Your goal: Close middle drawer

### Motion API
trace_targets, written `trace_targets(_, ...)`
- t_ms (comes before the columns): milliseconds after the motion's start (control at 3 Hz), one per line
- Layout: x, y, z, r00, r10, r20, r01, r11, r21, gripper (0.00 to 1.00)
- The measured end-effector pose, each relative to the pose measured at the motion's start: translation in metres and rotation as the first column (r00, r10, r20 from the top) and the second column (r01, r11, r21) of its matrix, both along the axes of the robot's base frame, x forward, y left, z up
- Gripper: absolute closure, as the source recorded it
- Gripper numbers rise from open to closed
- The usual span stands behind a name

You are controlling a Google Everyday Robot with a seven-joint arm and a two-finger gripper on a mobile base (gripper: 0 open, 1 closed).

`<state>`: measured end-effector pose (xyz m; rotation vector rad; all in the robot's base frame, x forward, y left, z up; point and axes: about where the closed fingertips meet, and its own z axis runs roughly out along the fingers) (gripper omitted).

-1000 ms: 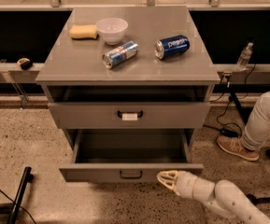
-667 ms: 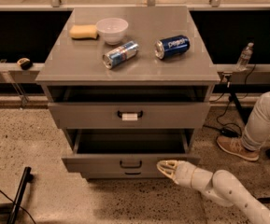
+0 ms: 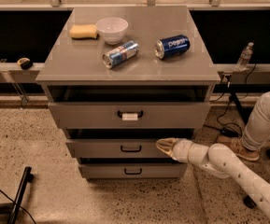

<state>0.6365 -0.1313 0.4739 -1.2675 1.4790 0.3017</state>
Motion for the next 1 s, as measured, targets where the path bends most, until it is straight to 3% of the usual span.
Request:
trace_targets(333, -0.003, 0.0, 0.002, 0.9999, 0.012, 0.0, -0.012, 1.0, -0.005, 1.0)
trace_targets(667, -0.018, 0.001, 0.01, 0.9978, 0.066, 0.0, -0.066, 0.997, -0.028, 1.0)
trace_targets(1000, -0.056, -0.011, 0.048, 0.992, 0.126, -0.003, -0.126, 0.992, 0.007, 0.81)
